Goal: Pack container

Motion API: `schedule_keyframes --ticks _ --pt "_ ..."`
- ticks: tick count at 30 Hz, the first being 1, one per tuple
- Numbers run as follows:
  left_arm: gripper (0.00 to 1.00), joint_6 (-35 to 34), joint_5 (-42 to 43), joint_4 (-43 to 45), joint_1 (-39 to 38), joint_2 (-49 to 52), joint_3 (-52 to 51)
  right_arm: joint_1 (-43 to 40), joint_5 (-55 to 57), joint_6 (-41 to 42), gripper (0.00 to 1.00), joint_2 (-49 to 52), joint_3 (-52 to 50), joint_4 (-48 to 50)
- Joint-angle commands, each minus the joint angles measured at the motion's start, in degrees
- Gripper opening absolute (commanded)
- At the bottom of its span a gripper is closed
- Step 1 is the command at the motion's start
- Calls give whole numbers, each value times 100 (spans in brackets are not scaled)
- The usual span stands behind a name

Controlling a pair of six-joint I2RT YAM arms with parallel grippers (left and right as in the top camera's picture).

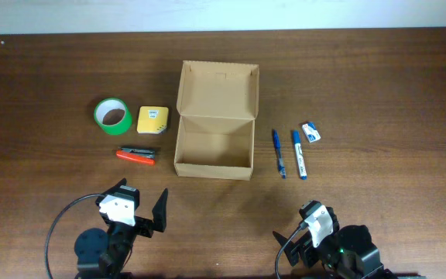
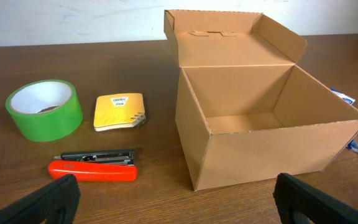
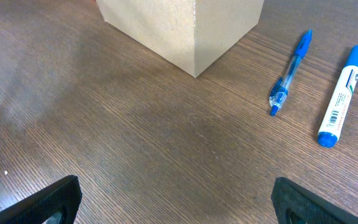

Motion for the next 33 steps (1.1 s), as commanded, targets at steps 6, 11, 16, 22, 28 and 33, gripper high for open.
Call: schedule_keyframes --ticks 6,11,16,22,28,33 --pt "99 -46 20 13 24 -59 -26 44 -50 44 99 -76 -48 20" --pt "99 -52 90 13 22 -55 -26 44 -50 44 99 -76 -48 20" --pt "100 -68 625 4 22 -55 -24 44 -50 44 99 -76 -48 20" --pt "100 -313 754 -229 22 162 192 44 -50 44 99 -76 -48 20" --pt "99 -310 603 -282 22 942 944 44 -50 44 99 -76 -48 20" --pt "100 -286 404 -575 22 1980 1853 44 -50 44 99 -76 -48 20"
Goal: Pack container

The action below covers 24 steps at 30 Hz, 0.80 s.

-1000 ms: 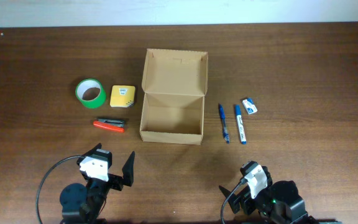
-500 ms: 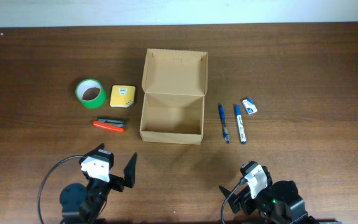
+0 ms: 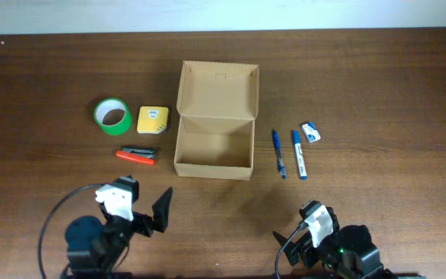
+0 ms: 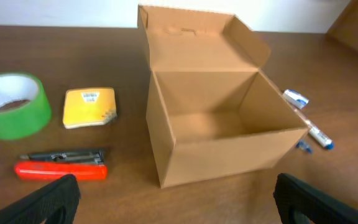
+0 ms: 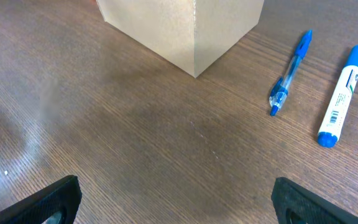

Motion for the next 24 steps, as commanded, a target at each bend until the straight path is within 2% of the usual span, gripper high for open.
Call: schedule_keyframes --ticks 1,14,17,24 --pt "100 -13 -210 -227 22 719 741 44 -50 42 99 -74 -46 22" --pt "100 7 -1862 -1897 22 3558 4004 44 -50 44 99 -74 -46 22" --pt "100 356 -1888 -2173 22 4087 4638 44 -50 44 99 -74 -46 22" --pt "100 374 -2138 -2756 24 5364 5744 44 -50 44 99 -74 -46 22"
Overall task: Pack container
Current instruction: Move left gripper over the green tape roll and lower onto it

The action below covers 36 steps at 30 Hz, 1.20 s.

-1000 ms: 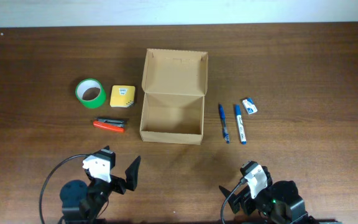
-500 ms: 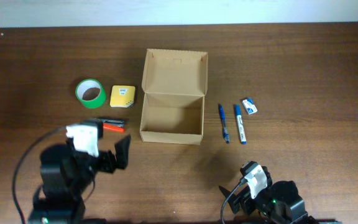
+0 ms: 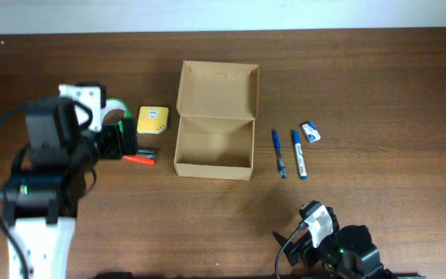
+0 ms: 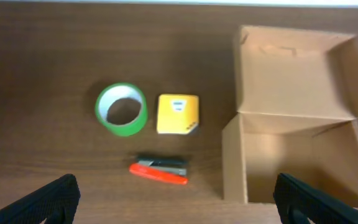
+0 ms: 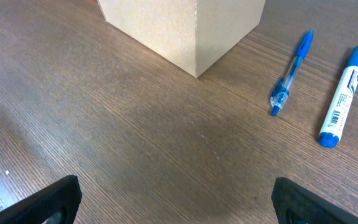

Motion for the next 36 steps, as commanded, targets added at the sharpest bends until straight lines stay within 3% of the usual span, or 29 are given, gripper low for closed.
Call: schedule_keyframes --ticks 1,16,36 --pt "99 125 -223 -170 24 573 437 44 -31 46 99 -66 -42 20" --pt "100 127 -225 245 24 2232 557 44 -31 46 99 -66 -42 20" --pt "100 125 -291 1620 350 3967 555 44 -31 44 99 -66 -42 20"
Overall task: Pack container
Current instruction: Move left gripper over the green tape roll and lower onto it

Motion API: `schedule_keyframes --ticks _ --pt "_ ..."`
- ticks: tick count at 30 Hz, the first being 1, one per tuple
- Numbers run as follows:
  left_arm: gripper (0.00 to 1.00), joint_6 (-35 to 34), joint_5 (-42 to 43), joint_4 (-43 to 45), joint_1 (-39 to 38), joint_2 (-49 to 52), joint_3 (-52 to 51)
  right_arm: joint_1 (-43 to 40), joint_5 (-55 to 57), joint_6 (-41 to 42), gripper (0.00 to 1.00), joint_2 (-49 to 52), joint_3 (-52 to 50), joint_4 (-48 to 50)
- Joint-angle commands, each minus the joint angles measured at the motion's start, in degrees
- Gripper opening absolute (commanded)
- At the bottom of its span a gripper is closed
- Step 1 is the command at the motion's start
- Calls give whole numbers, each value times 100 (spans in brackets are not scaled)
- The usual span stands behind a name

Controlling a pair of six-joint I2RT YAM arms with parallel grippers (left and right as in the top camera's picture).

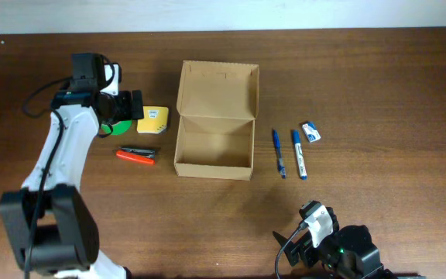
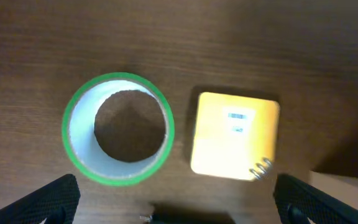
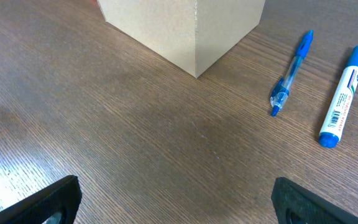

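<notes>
The open cardboard box (image 1: 214, 136) stands mid-table with its lid folded back. Left of it lie a green tape roll (image 2: 118, 129), a yellow notepad (image 2: 235, 134) and a red stapler (image 1: 136, 155). My left gripper (image 1: 122, 108) hangs open above the tape and notepad, looking straight down; in the overhead view it covers most of the roll. Right of the box lie a blue pen (image 3: 289, 73), a blue marker (image 3: 344, 95) and a small eraser (image 1: 311, 132). My right gripper (image 3: 176, 202) rests open and empty near the front edge, facing a box corner (image 3: 196, 37).
The dark wooden table (image 1: 378, 85) runs back to a pale wall. The left arm (image 1: 56, 163) stretches from the front left up to the tape. Its cable loops beside it.
My left gripper has moved farther back and down over the tape roll and notepad, which now fill its view; the box is nearly out of that view. The right arm has not moved.
My left gripper first sat low at the front left, facing the box, tape, notepad and stapler. It then stood slightly higher, then high over the left items looking down, and now close above tape and notepad. Nothing on the table has shifted; the right arm stayed parked.
</notes>
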Motion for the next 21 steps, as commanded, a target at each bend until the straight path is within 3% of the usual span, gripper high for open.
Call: schedule_keyframes --ticks 1,18,21 --pt "100 87 -42 146 52 278 107 44 -28 46 99 -66 -42 20" --pt "100 85 -61 955 50 1235 107 44 -28 46 99 -66 -42 20" --pt "90 85 50 1034 50 1373 107 44 -28 46 99 -66 -42 20"
